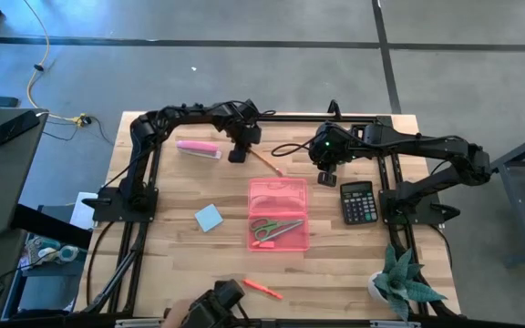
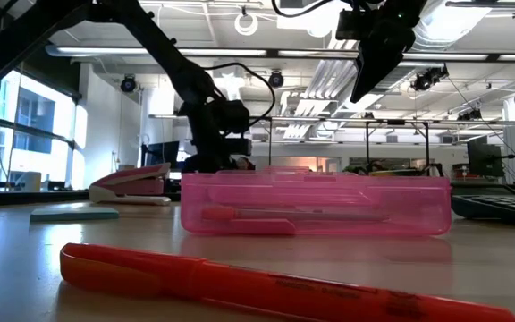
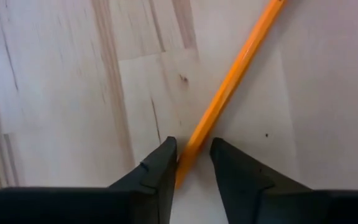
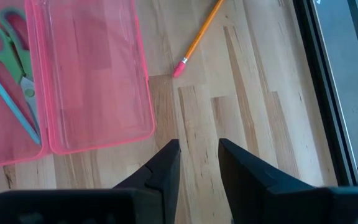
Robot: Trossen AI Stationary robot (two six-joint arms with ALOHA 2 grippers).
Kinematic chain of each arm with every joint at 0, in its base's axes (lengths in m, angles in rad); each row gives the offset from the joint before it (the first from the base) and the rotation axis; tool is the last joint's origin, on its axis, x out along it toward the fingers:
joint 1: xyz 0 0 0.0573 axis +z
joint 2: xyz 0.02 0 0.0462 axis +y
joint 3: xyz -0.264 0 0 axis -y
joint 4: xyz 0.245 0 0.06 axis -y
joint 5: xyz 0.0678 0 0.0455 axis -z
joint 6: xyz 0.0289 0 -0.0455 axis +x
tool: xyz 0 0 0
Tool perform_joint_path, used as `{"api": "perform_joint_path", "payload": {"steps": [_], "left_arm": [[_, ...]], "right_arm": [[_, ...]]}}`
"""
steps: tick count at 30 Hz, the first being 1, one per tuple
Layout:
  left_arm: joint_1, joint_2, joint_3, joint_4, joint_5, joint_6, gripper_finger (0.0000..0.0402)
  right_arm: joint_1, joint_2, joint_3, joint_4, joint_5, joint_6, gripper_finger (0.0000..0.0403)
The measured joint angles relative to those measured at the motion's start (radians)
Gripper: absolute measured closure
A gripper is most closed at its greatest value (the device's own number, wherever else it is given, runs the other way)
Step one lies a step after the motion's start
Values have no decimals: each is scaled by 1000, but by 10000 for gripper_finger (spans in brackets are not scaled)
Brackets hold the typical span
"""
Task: Pack school essentials
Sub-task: Put the orange pencil into the supply box
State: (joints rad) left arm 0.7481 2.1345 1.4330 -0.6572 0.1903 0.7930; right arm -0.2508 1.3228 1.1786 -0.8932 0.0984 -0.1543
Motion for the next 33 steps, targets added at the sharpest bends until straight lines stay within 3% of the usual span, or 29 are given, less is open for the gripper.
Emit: {"api": "perform_joint_path", "payload": {"steps": [7,16,33], "left_arm": [[-47,-4,0,-12,-122,-34,337],[-75,-5,0,-19,-151,-40,394],[-74,-78,-11,-48,-154,-150,397]], "right_arm": [[0,0,0,0,0,0,301],[0,0,0,0,0,0,301],[0,0,0,0,0,0,301]]}}
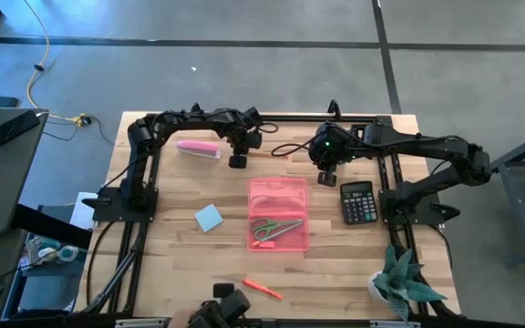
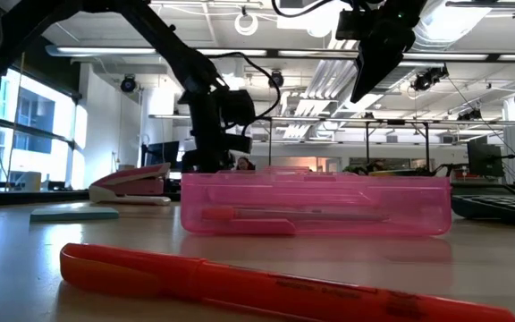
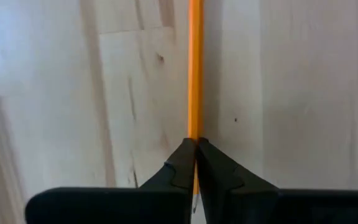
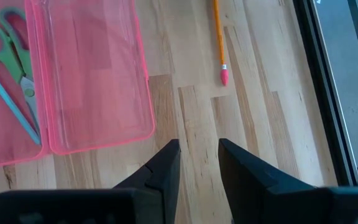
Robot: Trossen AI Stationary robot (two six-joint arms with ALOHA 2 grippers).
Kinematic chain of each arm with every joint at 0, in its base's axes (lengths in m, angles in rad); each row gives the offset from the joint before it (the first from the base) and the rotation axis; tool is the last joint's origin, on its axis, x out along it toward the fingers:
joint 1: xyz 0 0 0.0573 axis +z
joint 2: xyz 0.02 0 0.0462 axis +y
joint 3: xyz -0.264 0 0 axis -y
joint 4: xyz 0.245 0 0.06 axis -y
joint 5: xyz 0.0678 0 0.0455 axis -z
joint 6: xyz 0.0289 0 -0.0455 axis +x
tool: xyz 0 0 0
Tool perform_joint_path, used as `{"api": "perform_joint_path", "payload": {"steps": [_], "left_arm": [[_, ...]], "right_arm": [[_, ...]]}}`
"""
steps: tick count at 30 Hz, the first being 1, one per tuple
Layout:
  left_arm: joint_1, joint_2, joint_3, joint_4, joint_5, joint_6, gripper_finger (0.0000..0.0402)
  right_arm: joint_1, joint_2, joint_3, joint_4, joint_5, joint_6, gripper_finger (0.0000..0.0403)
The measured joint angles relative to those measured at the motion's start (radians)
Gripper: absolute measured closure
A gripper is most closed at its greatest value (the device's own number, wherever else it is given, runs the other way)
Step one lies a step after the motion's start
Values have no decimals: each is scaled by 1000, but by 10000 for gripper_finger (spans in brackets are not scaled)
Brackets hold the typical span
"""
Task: Pack school essentials
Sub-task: Put the orange pencil into the supply box
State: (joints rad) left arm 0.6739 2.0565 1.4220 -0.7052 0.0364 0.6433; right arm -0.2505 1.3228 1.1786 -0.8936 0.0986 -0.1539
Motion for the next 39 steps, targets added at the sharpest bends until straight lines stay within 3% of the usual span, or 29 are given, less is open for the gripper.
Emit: {"api": "perform_joint_path", "payload": {"steps": [27,33,39], "left_arm": [[-15,-22,5,-79,4,-63,401],[-45,-22,2,-144,55,-137,401],[-105,-24,-61,-139,30,-226,401]], "right_arm": [[0,0,0,-1,0,43,301],[0,0,0,-1,0,43,301],[0,0,0,-1,0,42,301]]}}
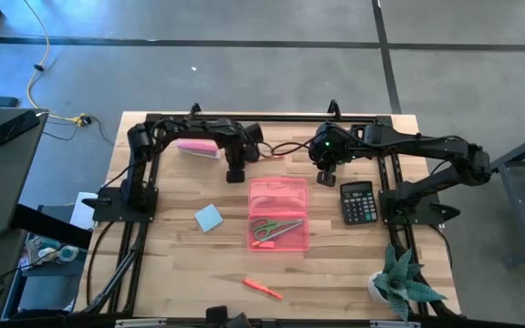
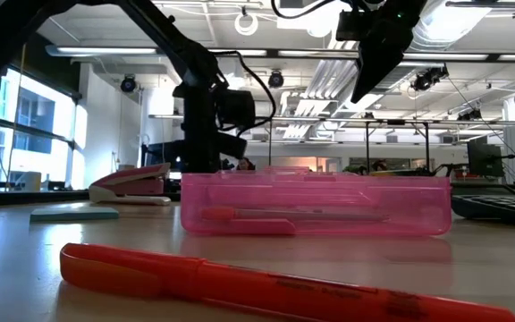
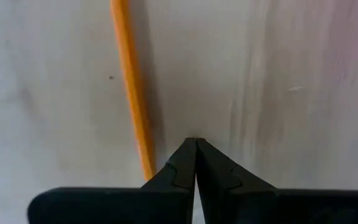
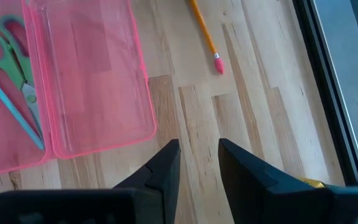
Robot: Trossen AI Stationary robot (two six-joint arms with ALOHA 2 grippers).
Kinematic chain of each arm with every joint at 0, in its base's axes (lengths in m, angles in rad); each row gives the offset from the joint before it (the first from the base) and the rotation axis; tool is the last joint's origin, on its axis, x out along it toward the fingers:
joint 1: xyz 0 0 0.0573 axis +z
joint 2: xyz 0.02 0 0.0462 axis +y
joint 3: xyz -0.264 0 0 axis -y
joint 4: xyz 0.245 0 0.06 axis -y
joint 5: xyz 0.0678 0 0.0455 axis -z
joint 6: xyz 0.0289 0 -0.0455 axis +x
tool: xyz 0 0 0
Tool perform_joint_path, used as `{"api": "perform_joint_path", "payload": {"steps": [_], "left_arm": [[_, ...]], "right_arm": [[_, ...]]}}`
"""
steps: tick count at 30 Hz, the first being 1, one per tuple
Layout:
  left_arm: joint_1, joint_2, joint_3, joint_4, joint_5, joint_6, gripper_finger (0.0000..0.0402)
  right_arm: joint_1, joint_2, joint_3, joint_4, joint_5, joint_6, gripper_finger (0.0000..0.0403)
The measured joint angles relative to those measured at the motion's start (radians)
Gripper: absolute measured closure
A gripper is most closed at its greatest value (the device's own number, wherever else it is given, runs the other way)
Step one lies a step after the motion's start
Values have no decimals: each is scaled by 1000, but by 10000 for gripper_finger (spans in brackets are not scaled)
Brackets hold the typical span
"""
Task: Pack school essentials
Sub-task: Put the orange pencil into the supply box
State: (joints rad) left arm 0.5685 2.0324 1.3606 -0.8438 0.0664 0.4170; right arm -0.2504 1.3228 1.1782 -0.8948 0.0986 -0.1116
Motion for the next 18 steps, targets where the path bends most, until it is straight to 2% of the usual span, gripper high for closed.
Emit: {"api": "perform_joint_path", "payload": {"steps": [8,12,15,18], "left_arm": [[-63,-6,2,-2,-121,-30,391],[-70,-6,32,-22,-201,-51,375],[-66,-6,37,-36,-265,-50,369],[-49,-19,37,-66,-284,-51,367]], "right_arm": [[0,0,0,7,1,-2,301],[0,0,0,29,56,-29,299],[-16,0,0,52,77,-73,290],[-55,0,0,84,52,-102,274]]}}
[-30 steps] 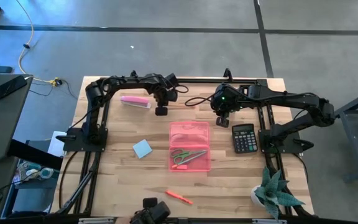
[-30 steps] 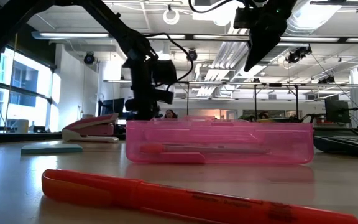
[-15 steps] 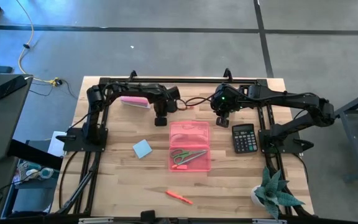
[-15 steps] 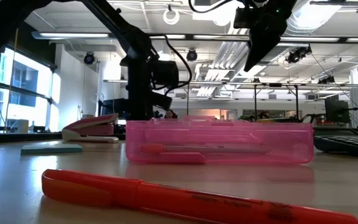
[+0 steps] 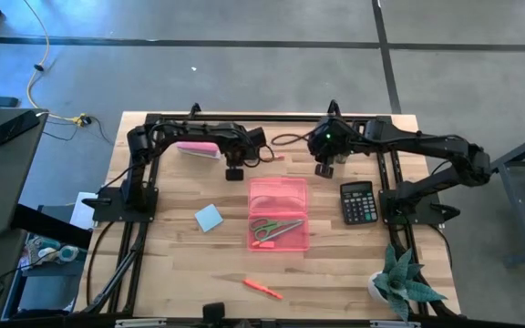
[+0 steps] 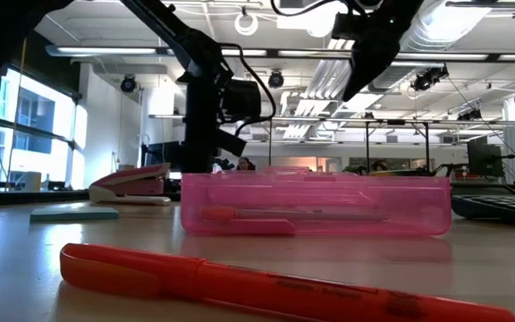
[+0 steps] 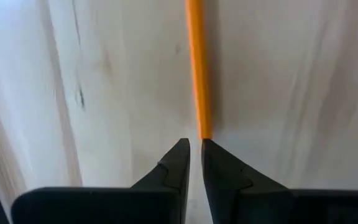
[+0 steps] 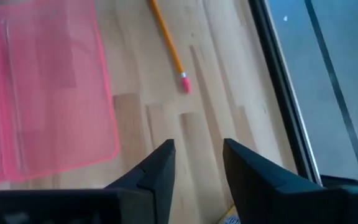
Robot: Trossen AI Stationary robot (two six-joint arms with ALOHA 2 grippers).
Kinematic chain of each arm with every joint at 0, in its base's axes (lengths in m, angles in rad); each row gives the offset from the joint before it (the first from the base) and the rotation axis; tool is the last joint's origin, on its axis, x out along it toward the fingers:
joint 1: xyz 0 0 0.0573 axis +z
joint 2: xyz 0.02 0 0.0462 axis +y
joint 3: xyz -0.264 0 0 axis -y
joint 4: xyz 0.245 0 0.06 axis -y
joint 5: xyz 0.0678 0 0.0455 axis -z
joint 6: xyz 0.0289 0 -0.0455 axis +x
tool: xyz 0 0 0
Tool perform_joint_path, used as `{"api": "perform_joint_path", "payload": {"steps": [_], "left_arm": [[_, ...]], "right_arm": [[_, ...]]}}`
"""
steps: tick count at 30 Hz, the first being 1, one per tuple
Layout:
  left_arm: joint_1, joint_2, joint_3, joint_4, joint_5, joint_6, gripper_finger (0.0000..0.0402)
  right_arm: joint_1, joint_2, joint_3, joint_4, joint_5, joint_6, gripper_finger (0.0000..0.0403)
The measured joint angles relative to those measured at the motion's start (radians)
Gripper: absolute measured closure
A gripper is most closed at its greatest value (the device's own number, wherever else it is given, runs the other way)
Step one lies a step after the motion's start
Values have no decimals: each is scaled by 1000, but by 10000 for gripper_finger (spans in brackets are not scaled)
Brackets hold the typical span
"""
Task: Pack school essentials
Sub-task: Put the orange pencil into the supply box
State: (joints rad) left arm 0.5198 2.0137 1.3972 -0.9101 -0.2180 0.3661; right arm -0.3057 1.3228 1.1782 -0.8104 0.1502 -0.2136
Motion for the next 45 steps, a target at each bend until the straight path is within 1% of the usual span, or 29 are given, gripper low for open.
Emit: {"api": "perform_joint_path", "payload": {"steps": [2,6,10,12,16,21,24,28,32,36,42,45], "left_arm": [[11,-14,1,-8,3,-1,368],[37,-73,-11,-14,66,-30,374],[51,-156,-55,3,134,-65,385],[50,-208,-101,44,161,-86,389],[48,-315,-232,207,212,-133,395],[48,-412,-390,436,257,-211,398],[41,-435,-456,543,259,-250,398],[41,-445,-513,623,259,-262,399],[43,-445,-539,645,233,-262,399],[43,-445,-541,642,138,-262,398],[44,-445,-541,613,-16,-262,398],[44,-445,-541,591,-77,-269,398]], "right_arm": [[-34,0,0,15,-37,-21,261],[-109,18,0,52,-104,-78,237],[-164,84,0,116,-154,-143,227],[-176,126,0,154,-155,-177,226],[-189,200,0,209,-160,-231,226],[-200,288,33,232,-164,-238,226],[-199,346,88,223,-206,-246,226],[-198,428,167,182,-268,-266,226],[-199,503,215,150,-293,-279,226],[-198,557,227,151,-340,-285,226],[-196,623,228,195,-343,-285,226],[-196,650,228,223,-343,-285,226]]}}
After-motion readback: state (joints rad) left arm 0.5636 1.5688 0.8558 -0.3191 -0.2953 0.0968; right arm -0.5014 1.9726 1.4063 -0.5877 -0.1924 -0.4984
